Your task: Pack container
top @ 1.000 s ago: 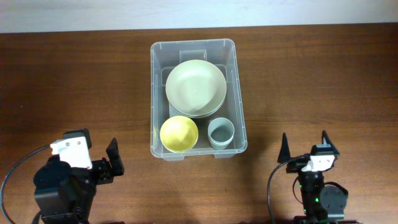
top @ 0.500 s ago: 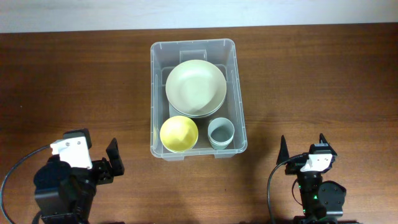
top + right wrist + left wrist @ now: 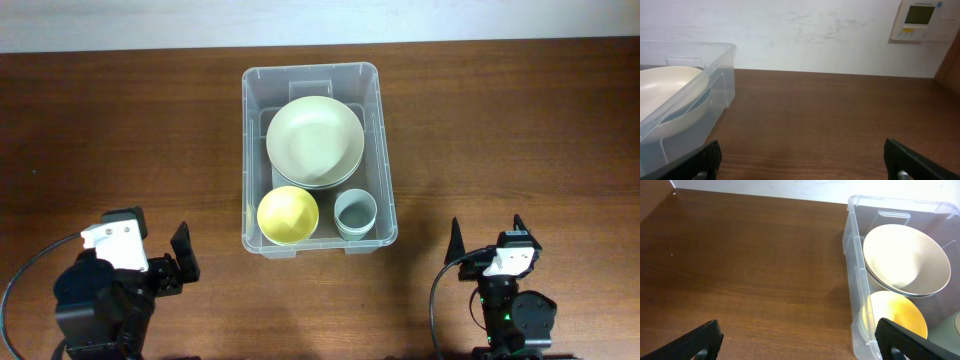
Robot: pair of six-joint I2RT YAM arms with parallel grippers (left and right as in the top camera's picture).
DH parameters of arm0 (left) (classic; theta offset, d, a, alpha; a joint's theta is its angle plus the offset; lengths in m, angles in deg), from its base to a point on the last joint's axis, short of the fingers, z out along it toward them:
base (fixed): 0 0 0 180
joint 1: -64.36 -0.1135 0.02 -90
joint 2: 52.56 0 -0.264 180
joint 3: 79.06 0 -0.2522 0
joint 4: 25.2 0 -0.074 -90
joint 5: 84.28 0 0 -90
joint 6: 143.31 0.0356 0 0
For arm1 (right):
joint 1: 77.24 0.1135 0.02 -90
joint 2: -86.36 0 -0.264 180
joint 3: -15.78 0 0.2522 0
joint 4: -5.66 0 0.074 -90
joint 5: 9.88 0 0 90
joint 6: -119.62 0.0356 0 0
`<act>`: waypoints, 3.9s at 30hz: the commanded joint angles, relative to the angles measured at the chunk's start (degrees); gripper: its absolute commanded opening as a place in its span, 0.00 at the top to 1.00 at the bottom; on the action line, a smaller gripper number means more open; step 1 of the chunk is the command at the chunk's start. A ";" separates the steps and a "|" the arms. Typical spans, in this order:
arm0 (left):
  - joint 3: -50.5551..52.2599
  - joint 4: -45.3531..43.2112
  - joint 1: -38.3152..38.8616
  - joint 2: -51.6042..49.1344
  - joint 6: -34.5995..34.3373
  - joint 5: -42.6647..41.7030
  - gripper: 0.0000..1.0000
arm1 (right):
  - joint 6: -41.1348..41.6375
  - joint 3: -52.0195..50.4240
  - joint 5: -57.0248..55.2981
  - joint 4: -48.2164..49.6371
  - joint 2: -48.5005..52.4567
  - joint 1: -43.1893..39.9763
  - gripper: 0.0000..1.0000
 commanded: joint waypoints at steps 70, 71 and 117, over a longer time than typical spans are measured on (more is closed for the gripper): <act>50.27 -45.79 11.23 30.18 15.47 -1.07 0.00 | 0.61 -0.26 -0.52 -0.39 -0.42 -0.31 0.01; 50.27 -45.79 11.23 30.18 15.50 -1.07 0.00 | 0.61 -0.26 -0.52 -0.39 -0.42 -0.31 0.01; 50.27 -45.79 11.23 30.18 15.50 -1.07 0.00 | 0.61 -0.26 -0.52 -0.39 -0.42 -0.31 0.01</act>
